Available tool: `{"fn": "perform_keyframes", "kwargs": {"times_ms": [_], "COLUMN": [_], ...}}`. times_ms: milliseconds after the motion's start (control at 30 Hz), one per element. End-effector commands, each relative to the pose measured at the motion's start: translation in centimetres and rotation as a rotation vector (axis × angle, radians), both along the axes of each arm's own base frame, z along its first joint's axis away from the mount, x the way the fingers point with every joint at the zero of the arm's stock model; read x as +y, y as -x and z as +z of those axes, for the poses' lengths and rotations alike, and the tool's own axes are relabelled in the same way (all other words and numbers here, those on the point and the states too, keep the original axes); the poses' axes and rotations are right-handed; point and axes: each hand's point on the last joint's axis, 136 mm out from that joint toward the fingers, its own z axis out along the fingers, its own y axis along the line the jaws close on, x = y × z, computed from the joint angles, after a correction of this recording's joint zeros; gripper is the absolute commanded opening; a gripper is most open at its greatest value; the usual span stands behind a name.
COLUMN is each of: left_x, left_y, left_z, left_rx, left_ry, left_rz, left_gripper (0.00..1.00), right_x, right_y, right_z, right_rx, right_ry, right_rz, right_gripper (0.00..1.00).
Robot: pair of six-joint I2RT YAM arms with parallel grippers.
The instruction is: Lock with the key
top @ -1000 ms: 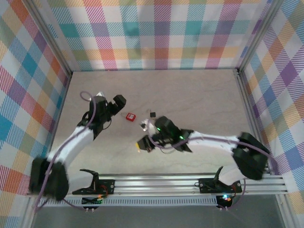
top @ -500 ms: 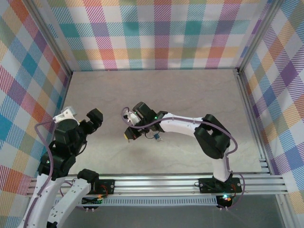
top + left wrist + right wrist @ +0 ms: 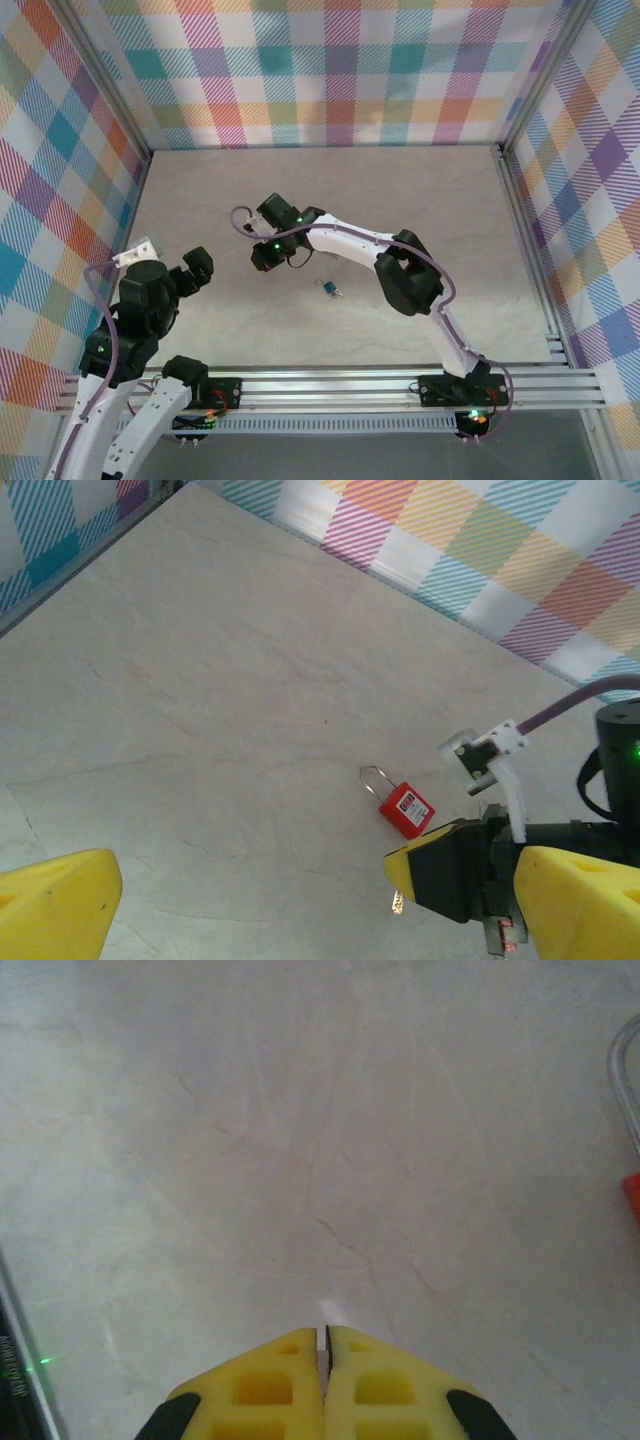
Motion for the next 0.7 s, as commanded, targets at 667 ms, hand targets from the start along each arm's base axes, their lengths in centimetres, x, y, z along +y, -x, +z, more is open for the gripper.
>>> {"fn": "perform_keyframes", "kwargs": {"times_ms": [667], "left_x": [0.0], "left_y": [-0.2], "left_z": [-0.4], "left_rx": [-0.008], "left_ry": [-0.015], "left_rz": [-0.015], "left_gripper": [1.00], "right_x": [-1.2], "right_y": [-2.3], "right_z": [-4.2], "right_rx": [-0.054], "right_ry": [0.245], "right_rz": [0.039], "right_gripper": [0.07]}}
